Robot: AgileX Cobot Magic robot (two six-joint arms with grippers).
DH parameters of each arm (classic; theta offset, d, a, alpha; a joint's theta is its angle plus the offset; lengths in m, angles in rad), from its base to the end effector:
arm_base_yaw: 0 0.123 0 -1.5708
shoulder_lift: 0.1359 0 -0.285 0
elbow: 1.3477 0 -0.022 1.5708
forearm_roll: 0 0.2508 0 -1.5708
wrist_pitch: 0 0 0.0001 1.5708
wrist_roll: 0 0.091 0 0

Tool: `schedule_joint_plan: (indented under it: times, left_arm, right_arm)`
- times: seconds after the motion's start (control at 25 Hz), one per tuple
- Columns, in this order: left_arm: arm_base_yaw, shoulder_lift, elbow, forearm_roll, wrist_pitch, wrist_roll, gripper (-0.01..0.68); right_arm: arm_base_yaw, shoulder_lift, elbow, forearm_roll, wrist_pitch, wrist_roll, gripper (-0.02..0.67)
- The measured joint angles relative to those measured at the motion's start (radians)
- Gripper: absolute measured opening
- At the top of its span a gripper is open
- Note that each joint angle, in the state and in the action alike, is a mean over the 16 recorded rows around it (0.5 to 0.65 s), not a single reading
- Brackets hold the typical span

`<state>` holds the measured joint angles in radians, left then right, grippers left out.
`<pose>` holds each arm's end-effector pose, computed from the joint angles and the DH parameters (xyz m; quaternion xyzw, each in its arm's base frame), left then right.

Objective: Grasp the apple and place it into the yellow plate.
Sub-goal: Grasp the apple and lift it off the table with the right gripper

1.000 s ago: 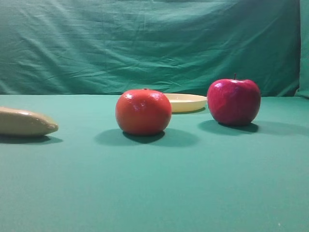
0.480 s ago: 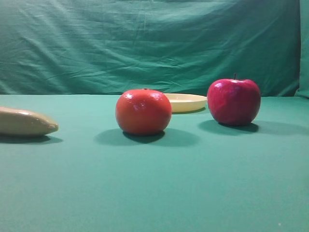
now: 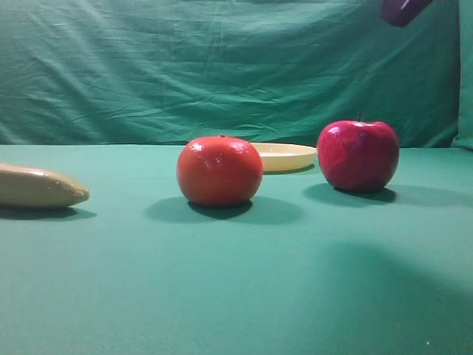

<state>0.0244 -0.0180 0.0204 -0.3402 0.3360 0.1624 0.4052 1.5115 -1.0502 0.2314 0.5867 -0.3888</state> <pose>0.0532 -0.0087 0.1787 -0.0382 0.7832 -0.0851 0.6147 0.2857 0.1351 0.2626 -0.2995 0.9018 0.0923 0.2975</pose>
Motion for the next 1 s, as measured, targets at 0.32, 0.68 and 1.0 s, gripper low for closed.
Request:
schedule_joint_plan:
  times: [0.32, 0.68, 1.0]
  left_arm:
    - [0.000, 0.000, 0.000, 0.000, 0.000, 0.000, 0.157]
    - [0.000, 0.000, 0.000, 0.000, 0.000, 0.000, 0.157]
    - [0.000, 0.000, 0.000, 0.000, 0.000, 0.000, 0.157]
  right_arm:
    - [0.010, 0.066, -0.022, -0.014, -0.027, -0.001, 0.506]
    - [0.002, 0.167, -0.025, -0.028, -0.079, 0.001, 0.645]
    - [-0.005, 0.268, -0.025, -0.034, -0.129, 0.003, 0.600]
